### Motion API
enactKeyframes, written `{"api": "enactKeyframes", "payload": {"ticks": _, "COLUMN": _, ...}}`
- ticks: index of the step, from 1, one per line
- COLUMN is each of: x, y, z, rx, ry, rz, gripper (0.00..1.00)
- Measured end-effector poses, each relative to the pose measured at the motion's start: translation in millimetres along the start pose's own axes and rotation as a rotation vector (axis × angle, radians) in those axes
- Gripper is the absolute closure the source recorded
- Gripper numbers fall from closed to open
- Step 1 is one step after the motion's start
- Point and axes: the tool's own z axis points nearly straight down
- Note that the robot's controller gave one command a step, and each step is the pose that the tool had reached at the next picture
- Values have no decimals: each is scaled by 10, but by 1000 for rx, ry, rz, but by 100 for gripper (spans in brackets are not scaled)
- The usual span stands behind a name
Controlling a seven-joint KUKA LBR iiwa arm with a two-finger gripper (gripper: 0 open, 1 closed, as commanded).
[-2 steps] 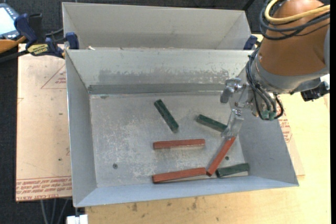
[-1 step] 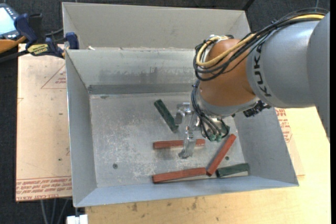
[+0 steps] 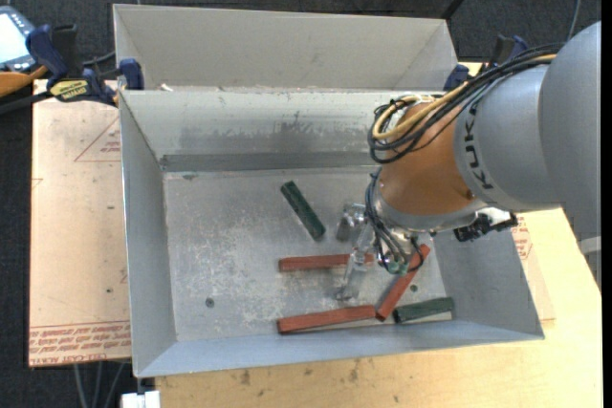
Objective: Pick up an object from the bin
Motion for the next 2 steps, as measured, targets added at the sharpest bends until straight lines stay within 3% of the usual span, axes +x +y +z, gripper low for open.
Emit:
{"api": "enactKeyframes", "payload": {"ticks": 1, "x": -14, "y": 17, "z": -32, "rx": -2, "ry": -5, "rz": -3, "gripper": 100}}
{"api": "enactKeyframes", "payload": {"ticks": 2, "x": -74, "y": -273, "z": -1807, "rx": -2, "ry": -15, "rz": 2, "gripper": 100}}
